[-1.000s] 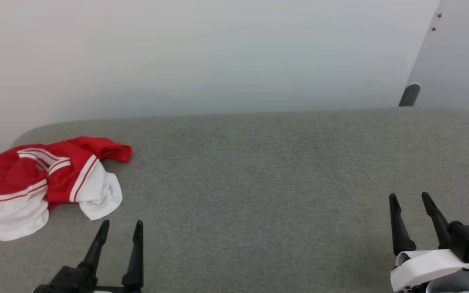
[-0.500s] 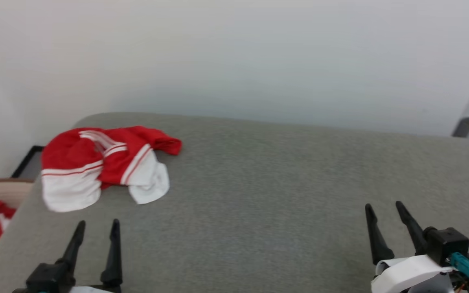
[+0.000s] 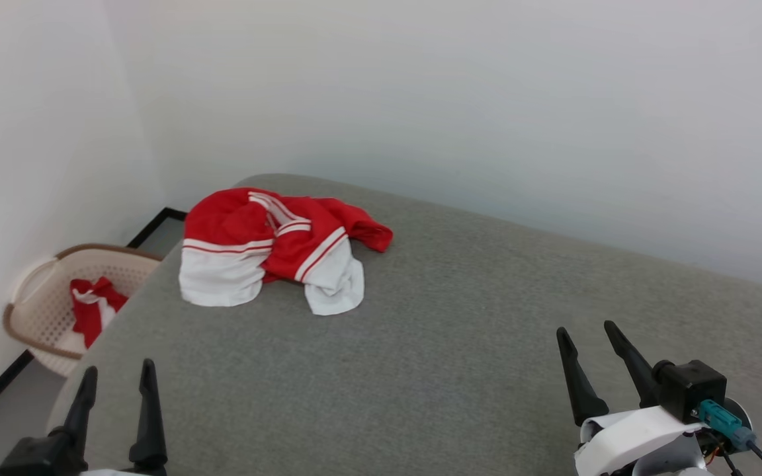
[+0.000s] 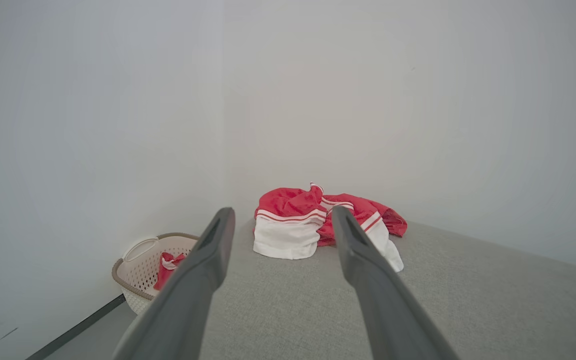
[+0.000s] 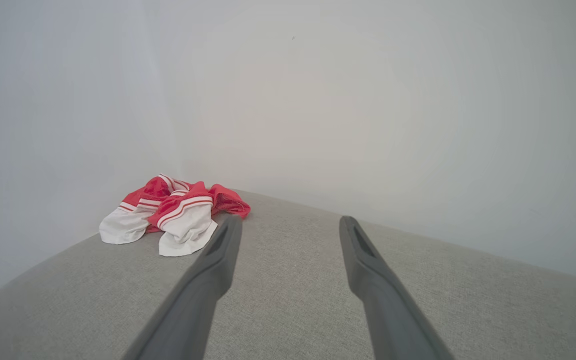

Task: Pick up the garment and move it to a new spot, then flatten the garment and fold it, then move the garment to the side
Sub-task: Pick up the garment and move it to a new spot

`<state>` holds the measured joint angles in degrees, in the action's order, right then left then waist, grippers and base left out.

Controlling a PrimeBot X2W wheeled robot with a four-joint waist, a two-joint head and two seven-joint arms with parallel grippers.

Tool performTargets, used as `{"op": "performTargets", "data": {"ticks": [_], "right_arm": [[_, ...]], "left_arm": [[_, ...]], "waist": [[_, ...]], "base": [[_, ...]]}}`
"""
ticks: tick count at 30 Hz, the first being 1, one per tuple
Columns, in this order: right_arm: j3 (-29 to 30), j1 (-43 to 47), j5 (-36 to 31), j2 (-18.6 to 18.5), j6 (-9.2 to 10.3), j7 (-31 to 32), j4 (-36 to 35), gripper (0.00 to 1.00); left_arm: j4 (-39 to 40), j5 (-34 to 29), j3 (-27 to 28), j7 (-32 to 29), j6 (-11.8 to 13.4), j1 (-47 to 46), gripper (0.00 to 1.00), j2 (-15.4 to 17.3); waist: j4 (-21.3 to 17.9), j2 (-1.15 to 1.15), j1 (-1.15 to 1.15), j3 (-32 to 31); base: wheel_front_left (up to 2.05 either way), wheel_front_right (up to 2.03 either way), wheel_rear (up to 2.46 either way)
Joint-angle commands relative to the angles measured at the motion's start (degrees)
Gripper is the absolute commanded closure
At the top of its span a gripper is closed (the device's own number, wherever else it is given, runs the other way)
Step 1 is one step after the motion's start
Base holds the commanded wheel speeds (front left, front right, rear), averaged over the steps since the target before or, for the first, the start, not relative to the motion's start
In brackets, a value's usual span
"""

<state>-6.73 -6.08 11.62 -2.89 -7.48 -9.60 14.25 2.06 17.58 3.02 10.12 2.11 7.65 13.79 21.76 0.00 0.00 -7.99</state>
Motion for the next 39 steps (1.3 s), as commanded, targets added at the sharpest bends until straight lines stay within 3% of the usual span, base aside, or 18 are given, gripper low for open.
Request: {"op": "performTargets", "data": {"ticks": [1, 6, 14, 19, 27, 39], "right_arm": [[-0.2, -0.4, 0.3, 0.0, -0.02, -0.3, 0.2, 0.0], [-0.2, -1.0, 0.1, 0.0, -0.02, -0.5, 1.0, 0.0], [2.1, -0.1, -2.1, 0.0, -0.02, 0.9, -1.0, 0.0], [3.5, -2.6, -5.1, -0.1, -0.02, 3.6, -5.8, 0.0], [4.1, -6.7, -6.9, -2.0, -0.01, 6.7, -12.8, 0.0], [3.0, -11.9, -6.8, -3.8, -0.01, 8.0, -18.7, 0.0]], "left_arm": [[0.4, 0.3, 0.2, 0.2, 0.5, 0.2, 0.0, -0.3], [1.0, 1.9, 0.2, -1.7, -0.1, -1.4, 0.0, 0.0], [1.3, 5.3, -0.4, -10.0, -2.8, -10.6, 0.0, 3.5], [0.4, 8.9, -1.2, -16.4, -5.6, -19.6, 0.0, 6.0], [-6.7, 13.5, -1.4, -24.0, -7.9, -36.3, 0.0, 11.0], [-22.7, 18.9, -4.3, -37.6, -9.1, -54.0, 0.0, 17.1]], "waist": [[1.5, 0.0, 0.0, 0.1], [2.1, 0.0, 0.0, 0.7], [1.6, 0.0, 0.0, 3.8], [-1.0, 0.0, 0.0, 11.5], [-6.0, 0.0, 0.0, 24.2], [-12.5, 0.0, 0.0, 38.1]], "base": [[0.0, 0.0, 0.0], [0.0, 0.0, 0.0], [0.0, 0.0, 0.0], [0.0, 0.0, 0.0], [0.0, 0.0, 0.0], [0.0, 0.0, 0.0]]}}
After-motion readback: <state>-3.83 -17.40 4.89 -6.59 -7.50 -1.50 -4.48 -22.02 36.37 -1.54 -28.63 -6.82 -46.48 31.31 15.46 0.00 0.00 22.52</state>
